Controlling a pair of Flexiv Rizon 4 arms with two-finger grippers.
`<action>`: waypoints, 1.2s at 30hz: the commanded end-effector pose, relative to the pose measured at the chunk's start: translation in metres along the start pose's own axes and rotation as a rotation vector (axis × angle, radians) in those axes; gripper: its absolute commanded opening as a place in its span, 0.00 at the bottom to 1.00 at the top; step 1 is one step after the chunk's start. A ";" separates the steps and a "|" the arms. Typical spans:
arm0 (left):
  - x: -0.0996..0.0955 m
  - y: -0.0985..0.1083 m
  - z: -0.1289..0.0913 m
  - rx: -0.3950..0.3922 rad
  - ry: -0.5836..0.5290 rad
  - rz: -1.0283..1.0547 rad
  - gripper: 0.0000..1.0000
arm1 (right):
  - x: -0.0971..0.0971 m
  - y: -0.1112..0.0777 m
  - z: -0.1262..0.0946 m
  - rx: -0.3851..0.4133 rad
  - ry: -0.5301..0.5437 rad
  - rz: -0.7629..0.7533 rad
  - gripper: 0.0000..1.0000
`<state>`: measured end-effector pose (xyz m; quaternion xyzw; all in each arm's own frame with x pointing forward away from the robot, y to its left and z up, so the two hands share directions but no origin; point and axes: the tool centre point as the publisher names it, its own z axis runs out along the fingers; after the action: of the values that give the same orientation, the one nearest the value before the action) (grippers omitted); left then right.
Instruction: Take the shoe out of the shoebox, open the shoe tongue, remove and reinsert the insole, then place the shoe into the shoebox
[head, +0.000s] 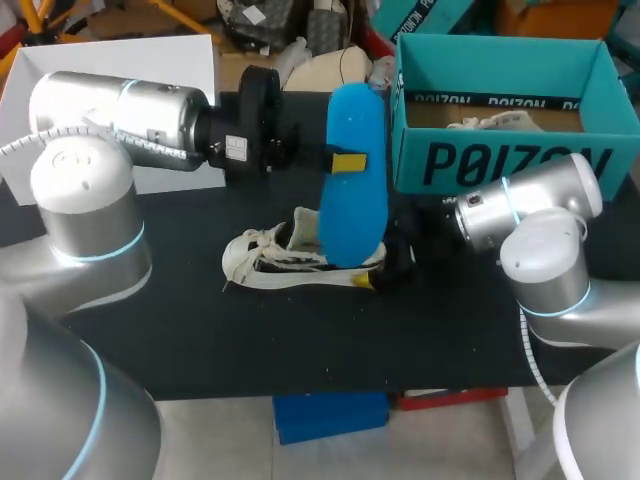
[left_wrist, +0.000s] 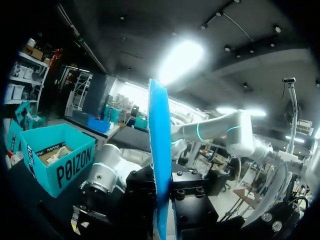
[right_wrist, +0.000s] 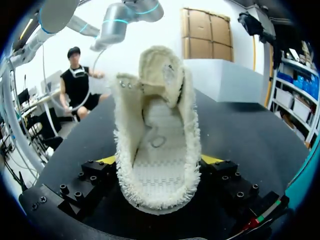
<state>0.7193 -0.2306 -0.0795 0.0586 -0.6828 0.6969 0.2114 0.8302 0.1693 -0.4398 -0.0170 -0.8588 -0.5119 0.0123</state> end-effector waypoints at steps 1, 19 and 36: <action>0.029 -0.012 0.013 0.082 -0.081 -0.060 0.00 | -0.001 -0.003 0.001 0.001 -0.001 0.001 0.00; 0.110 -0.073 0.019 0.083 -0.025 -0.093 0.00 | -0.001 -0.003 0.001 0.001 -0.001 0.001 0.00; 0.149 -0.094 0.020 0.099 0.029 -0.068 0.00 | -0.001 -0.003 0.001 0.001 -0.001 0.001 0.00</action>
<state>0.6194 -0.2223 0.0644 0.0794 -0.6415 0.7229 0.2439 0.8302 0.1692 -0.4399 -0.0170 -0.8588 -0.5118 0.0123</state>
